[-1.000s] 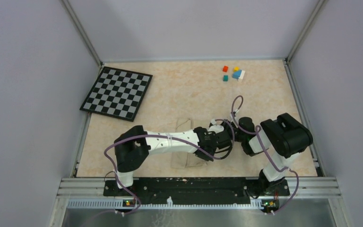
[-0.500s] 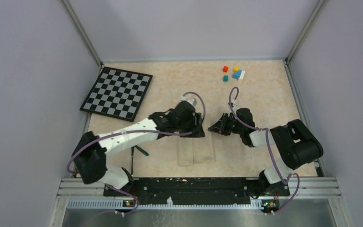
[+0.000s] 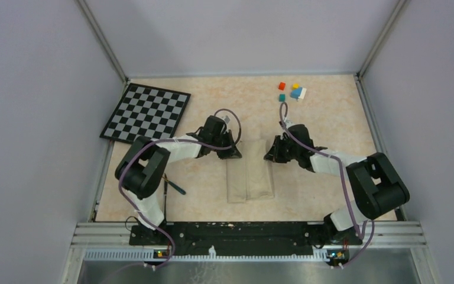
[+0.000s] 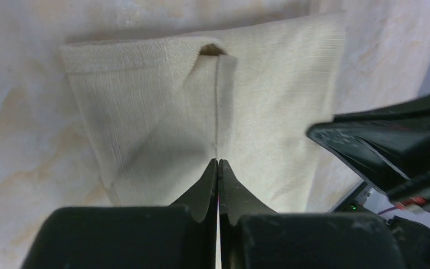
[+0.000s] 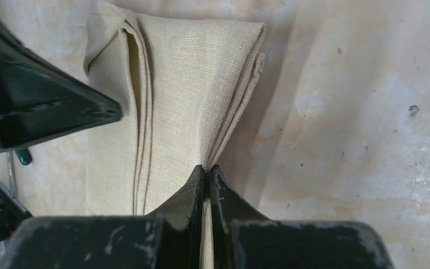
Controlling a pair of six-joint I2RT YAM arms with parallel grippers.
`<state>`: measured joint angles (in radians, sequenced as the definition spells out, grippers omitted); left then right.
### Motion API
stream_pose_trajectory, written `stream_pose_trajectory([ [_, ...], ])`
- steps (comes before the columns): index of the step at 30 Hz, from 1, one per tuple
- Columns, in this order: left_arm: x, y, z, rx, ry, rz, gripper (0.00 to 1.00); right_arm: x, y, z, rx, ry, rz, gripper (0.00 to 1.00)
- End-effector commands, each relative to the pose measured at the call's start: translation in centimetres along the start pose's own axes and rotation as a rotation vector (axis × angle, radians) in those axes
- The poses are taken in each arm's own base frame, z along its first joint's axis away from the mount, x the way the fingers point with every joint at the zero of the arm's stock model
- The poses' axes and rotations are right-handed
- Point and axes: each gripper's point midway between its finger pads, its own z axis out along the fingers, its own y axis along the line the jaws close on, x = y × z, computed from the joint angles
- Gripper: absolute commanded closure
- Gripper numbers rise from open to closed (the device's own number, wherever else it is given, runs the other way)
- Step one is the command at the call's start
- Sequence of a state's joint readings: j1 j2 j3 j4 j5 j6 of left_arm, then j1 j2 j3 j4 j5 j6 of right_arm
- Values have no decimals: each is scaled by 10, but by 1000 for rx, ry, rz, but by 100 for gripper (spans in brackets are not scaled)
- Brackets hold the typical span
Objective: Fold the napkin into a case and place the utensils inside
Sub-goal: Fold the 2/3-rectangle-folded napkin at the center of the board.
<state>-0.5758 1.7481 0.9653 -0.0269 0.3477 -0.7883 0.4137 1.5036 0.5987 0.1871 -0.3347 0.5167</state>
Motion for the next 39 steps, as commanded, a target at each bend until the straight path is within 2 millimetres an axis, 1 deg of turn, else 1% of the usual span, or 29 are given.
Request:
stream_pose_trajectory([
  [1,-18,-8,22,60,-45,58,100,-24,23,-7,73,-36,-105,100],
  [3,-14,3,30,30,-34,41,100,-28,35,-6,101,-40,-127,100],
  [5,-12,7,36,27,-22,35,100,-26,45,-3,132,-38,-112,100],
  [6,-9,10,39,23,-14,33,100,-25,54,1,113,-38,-89,100],
  [9,-4,17,42,12,2,29,100,-20,88,15,-1,-42,-13,100],
  [12,0,21,43,5,9,33,100,-11,115,31,-99,-20,66,100],
  [14,2,23,42,1,10,39,100,-9,128,40,-181,-18,160,100],
  [16,3,25,41,-3,11,43,100,-9,135,44,-250,-38,266,100],
  [17,3,25,41,-3,9,46,100,-9,135,45,-268,-51,331,100],
  [18,3,25,40,-2,9,49,100,-17,141,43,-316,-98,377,100],
  [19,4,25,40,-3,10,49,100,-15,136,43,-313,-112,435,100],
  [20,4,25,40,1,10,51,100,-21,138,40,-353,-151,481,100],
  [22,6,23,39,13,19,56,100,-22,131,40,-368,-188,550,100],
  [25,4,15,32,34,21,67,99,-22,123,44,-347,-218,570,100],
  [26,3,11,28,36,19,73,96,-21,120,44,-339,-223,574,100],
  [28,-1,4,16,33,9,87,86,-18,115,44,-313,-218,566,100],
  [30,-11,-11,-2,53,-26,119,74,-15,111,43,-301,-220,554,100],
  [32,-14,-17,-18,42,-40,139,66,-13,108,44,-285,-217,544,100],
  [34,-21,-15,-33,21,-71,143,61,-10,106,46,-274,-210,538,100],
  [36,-24,-6,-47,-2,-96,126,58,-10,106,46,-276,-205,536,100],
  [38,-23,5,-57,-31,-123,110,54,-10,106,47,-273,-204,533,100],
  [39,-20,10,-59,-43,-128,106,53,-10,106,47,-271,-203,534,100],
])
